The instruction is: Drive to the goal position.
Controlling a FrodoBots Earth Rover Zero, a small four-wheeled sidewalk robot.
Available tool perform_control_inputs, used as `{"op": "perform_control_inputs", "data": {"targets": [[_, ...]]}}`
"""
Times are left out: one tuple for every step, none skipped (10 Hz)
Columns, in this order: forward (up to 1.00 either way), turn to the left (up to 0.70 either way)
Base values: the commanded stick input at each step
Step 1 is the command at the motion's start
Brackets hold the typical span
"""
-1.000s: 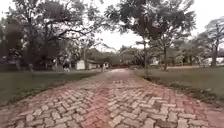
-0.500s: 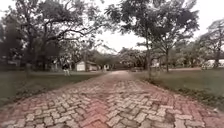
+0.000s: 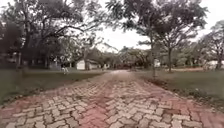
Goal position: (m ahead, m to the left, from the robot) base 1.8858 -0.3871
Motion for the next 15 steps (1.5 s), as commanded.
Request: {"op": "perform_control_inputs", "data": {"targets": [[0.70, 0.00], [0.70, 0.00], [0.70, 0.00], [0.70, 0.00], [0.70, -0.07], [0.70, -0.24], [0.70, -0.33], [0.70, -0.34], [0.70, -0.34], [0.70, -0.35], [0.70, -0.24], [0.70, -0.05], [0.70, 0.00], [0.70, 0.00], [0.70, 0.00]]}}
